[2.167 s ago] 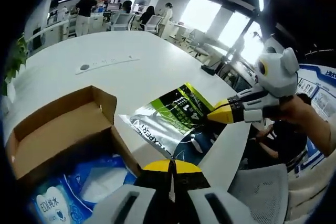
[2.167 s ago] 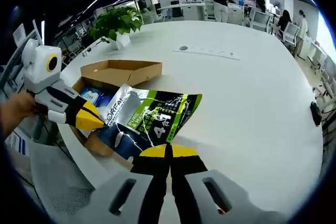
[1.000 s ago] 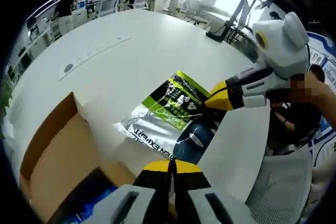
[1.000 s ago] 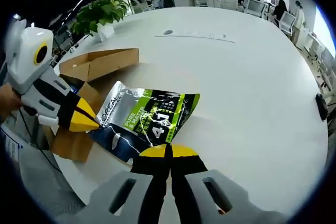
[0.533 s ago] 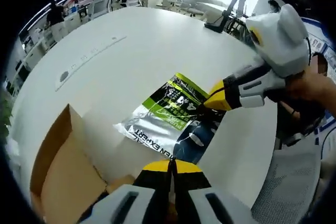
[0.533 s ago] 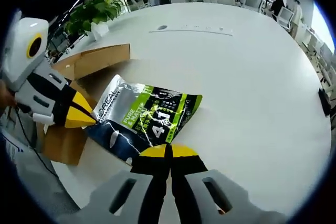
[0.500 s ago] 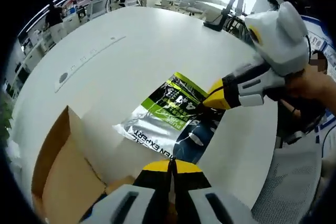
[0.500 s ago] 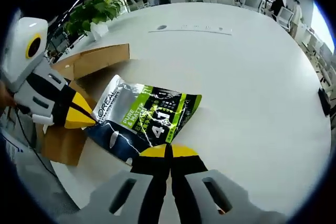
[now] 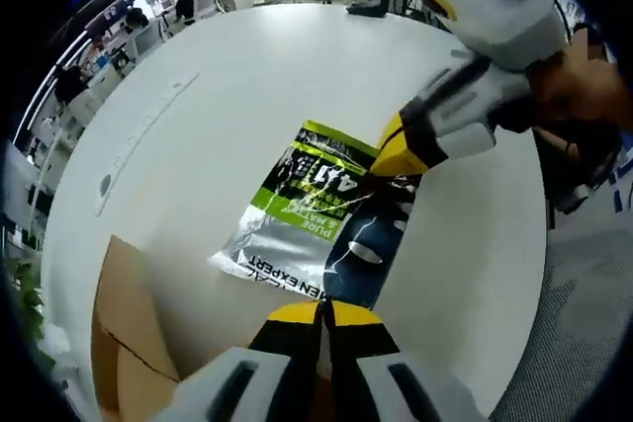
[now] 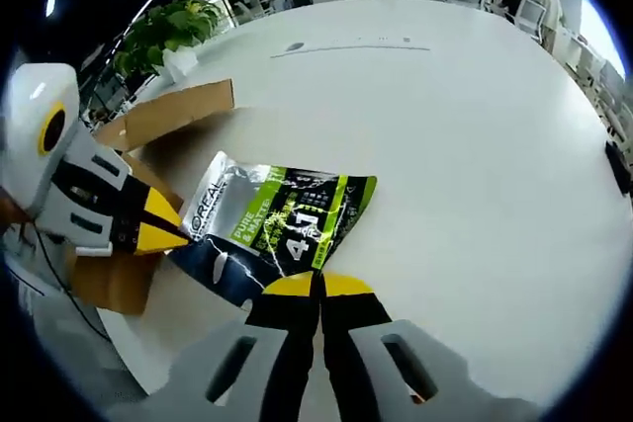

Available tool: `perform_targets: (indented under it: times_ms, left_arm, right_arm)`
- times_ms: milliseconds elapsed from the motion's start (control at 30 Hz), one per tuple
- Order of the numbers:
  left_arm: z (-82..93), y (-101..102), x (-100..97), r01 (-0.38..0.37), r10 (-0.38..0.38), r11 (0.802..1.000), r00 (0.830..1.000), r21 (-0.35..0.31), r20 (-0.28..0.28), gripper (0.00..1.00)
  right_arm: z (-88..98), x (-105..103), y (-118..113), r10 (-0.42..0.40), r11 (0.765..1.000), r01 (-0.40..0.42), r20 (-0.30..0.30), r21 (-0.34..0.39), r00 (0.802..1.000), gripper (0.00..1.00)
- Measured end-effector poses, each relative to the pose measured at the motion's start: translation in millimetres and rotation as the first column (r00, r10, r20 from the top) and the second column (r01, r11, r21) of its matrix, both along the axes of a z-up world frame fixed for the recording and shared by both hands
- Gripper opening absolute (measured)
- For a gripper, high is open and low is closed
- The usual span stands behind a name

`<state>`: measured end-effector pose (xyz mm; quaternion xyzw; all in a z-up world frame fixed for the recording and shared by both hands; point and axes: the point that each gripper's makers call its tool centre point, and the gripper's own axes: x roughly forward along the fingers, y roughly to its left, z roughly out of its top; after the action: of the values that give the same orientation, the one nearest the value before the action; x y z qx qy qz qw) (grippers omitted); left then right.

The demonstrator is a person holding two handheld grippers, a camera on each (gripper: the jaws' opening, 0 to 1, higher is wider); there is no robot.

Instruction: Operate the shoe box by opening the lid, removing the specified soft item, and placing it in the target area until the item is outside and the box remains undamaged.

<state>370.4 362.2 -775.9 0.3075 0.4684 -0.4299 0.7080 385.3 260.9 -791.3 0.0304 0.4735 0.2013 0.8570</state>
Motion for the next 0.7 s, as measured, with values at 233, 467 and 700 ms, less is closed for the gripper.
perform_targets:
  times_ms: [233,467,700]
  left_arm:
    - [-5.7,1.8,-2.8,0.068,-0.070,0.997,0.997,0.048,0.033,0.04]
    - [1.4,5.9,-1.0,0.091,-0.096,0.994,0.993,0.067,0.074,0.07]
    - [15.1,6.1,0.3,0.063,-0.066,0.998,0.994,0.029,0.090,0.12]
  right_arm:
    - [0.6,-0.1,-4.7,0.030,0.999,-0.029,0.032,-0.019,0.999,0.02]
    - [1.9,-0.2,-8.1,0.014,1.000,-0.013,0.047,-0.015,0.999,0.05]
    - [7.1,0.1,-12.6,0.033,0.999,-0.029,0.075,-0.045,0.997,0.16]
